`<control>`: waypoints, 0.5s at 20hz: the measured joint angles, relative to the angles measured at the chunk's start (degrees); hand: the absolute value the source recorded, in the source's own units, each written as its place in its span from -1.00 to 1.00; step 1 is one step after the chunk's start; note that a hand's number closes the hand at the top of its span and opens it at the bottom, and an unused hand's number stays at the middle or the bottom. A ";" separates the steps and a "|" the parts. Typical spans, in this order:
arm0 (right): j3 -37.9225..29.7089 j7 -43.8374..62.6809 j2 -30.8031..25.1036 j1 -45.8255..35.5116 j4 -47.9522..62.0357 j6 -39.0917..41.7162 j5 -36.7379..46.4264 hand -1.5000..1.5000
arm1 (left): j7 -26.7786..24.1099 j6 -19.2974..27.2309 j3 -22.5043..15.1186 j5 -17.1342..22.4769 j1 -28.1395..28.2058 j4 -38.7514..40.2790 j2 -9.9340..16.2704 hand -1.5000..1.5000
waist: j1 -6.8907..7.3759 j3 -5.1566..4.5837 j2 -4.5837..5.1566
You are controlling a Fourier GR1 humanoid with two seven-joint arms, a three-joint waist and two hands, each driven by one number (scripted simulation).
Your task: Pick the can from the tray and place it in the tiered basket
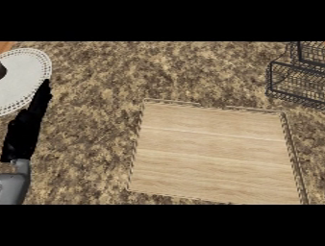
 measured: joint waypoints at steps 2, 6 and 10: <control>-0.07 -2.04 -2.21 0.23 2.79 -0.09 1.86 1.00 | -0.76 0.56 -0.22 -0.65 -0.03 0.82 -0.73 0.00 | -0.04 0.01 0.03; -2.17 -6.34 -5.10 -0.52 8.39 -0.65 3.79 1.00 | -0.01 -0.19 0.47 -0.65 -0.42 0.63 -0.48 0.00 | 0.06 0.02 -0.01; -4.64 -12.54 -6.72 -0.61 12.98 -1.06 3.78 1.00 | -0.13 -0.10 0.44 -1.48 -0.96 1.39 -1.41 0.00 | -0.03 0.03 -0.05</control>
